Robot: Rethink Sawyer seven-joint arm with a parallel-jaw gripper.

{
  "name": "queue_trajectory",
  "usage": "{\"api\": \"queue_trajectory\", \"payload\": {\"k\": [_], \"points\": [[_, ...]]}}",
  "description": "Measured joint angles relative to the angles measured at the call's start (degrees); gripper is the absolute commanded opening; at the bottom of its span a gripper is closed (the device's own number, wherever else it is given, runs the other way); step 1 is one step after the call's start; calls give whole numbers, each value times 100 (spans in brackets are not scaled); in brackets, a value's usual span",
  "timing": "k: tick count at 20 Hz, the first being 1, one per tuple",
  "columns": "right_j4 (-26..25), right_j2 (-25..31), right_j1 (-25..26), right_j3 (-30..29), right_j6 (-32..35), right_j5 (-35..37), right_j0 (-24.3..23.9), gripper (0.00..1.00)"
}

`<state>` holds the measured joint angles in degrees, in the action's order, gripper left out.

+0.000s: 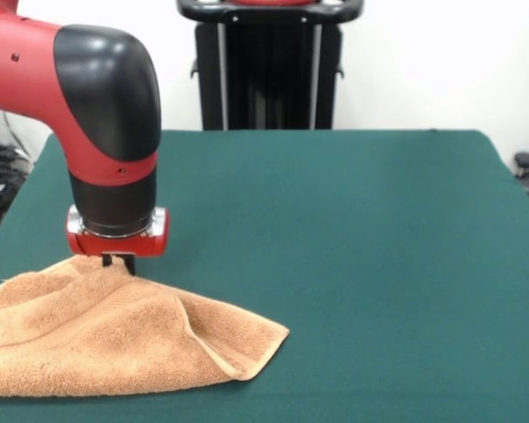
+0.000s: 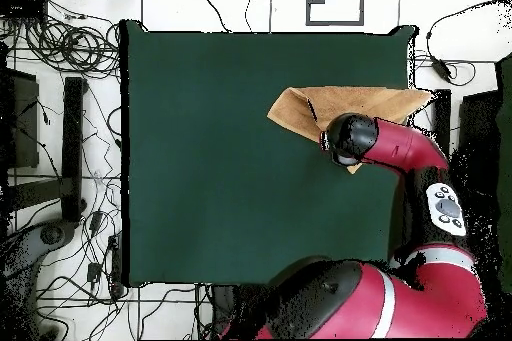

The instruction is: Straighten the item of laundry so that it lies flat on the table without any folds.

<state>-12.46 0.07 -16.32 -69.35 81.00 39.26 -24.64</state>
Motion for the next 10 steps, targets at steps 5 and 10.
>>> {"api": "queue_trajectory", "payload": {"k": [5,10], "points": [[-1,-1,-81,-194,0,-178,-2,0],[15,-2,-233,-617,0,-683,-1,0]]}}
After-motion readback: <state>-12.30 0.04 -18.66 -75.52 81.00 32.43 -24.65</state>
